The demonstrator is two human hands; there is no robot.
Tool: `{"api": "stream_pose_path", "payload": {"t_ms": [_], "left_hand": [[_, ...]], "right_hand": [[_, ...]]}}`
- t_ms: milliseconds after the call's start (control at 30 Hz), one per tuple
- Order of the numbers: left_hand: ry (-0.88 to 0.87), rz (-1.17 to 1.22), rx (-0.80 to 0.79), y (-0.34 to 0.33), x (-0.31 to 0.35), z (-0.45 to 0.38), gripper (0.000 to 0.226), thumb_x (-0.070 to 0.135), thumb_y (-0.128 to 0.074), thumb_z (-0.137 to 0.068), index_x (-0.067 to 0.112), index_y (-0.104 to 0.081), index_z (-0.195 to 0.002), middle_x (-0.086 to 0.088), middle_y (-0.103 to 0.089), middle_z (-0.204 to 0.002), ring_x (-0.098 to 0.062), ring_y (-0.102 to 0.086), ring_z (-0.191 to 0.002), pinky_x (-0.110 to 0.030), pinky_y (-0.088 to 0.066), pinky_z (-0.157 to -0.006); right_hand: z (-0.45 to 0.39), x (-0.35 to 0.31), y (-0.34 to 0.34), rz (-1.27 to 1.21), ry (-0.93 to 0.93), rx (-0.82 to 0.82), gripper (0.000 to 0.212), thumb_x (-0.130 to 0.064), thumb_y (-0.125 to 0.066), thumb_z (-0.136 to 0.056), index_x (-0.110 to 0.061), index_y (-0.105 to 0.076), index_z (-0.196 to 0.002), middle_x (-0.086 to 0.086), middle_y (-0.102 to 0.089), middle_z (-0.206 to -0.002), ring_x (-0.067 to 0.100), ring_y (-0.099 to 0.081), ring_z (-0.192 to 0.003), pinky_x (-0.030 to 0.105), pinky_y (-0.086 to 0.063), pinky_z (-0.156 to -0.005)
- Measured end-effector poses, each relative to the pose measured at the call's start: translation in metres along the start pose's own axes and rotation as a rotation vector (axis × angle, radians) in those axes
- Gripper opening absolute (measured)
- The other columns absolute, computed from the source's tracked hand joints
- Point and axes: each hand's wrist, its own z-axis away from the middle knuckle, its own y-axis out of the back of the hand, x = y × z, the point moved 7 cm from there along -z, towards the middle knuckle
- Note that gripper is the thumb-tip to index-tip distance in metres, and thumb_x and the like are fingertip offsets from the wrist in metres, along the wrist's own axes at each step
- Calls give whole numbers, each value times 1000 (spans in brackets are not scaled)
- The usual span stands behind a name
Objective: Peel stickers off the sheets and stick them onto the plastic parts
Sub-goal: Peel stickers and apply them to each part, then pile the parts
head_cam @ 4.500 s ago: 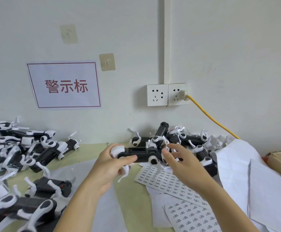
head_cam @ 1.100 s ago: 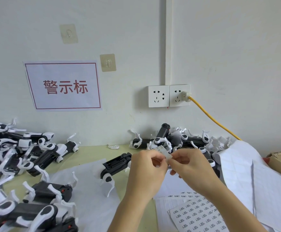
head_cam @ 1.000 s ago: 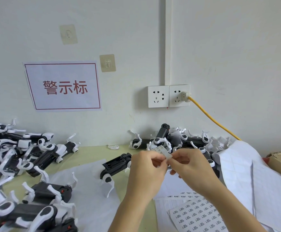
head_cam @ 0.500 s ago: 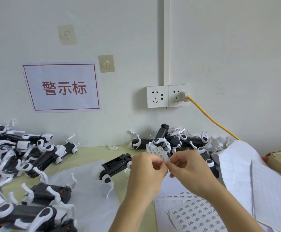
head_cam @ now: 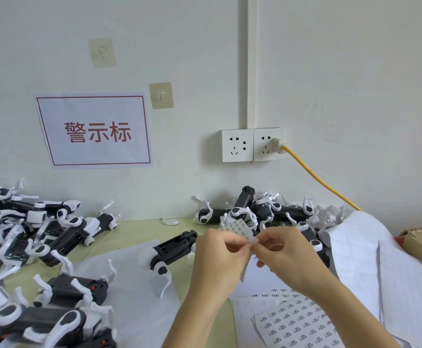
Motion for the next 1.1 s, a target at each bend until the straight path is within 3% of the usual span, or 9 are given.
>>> {"api": "stream_pose_path", "payload": {"t_ms": [100,200,367,533,667,833,1100], "left_hand": [[31,10,-4,0,-1,1,39,12,-77,-82,39,-70,-53,17,-71,-62,0,-69,-64,-10,-48,-56],[64,46,-37,-1,-3,2,25,10,-75,-81,27,-78,-63,14,-73,-65,0,-69,-64,-10,-48,-57],[70,62,-53,-1,-5,2,21,7,-72,-81,20,-79,-65,10,-73,-65,-8,-70,-67,-16,-51,-61],[87,72,-83,-3,-11,-1,27,8,-72,-83,26,-77,-65,12,-74,-68,-1,-69,-66,-12,-49,-62],[96,75,-93,-5,-16,-3,25,9,-73,-86,27,-77,-69,10,-75,-71,-5,-71,-71,-19,-54,-69],[108,77,-106,-7,-19,-4,18,11,-71,-87,21,-79,-75,8,-75,-73,-9,-71,-74,-27,-57,-74],[121,112,-109,-6,-21,-5,16,13,-72,-87,20,-79,-75,6,-76,-74,-11,-72,-75,-35,-58,-79]], "right_hand": [[1,-3,1,21,27,4,22,-14,-65,-91,-25,-72,-74,-3,-72,-70,17,-70,-68,33,-54,-60],[2,-4,1,50,46,-1,23,-14,-65,-91,-25,-73,-72,-1,-72,-72,25,-69,-74,40,-56,-70],[2,-3,3,65,54,-13,22,-14,-66,-91,-26,-74,-73,-2,-72,-72,23,-68,-74,37,-55,-72],[1,-1,4,78,52,-28,23,-14,-66,-92,-28,-73,-74,-4,-73,-73,11,-69,-70,30,-56,-71],[1,0,4,77,51,-40,23,-14,-66,-92,-26,-72,-75,-6,-72,-73,8,-69,-70,20,-52,-62],[1,1,5,57,44,-48,21,-13,-65,-93,-24,-73,-76,-5,-72,-74,9,-69,-71,25,-53,-64],[0,1,6,52,47,-61,21,-16,-65,-94,-25,-73,-77,-7,-72,-73,8,-68,-70,22,-50,-61]]}}
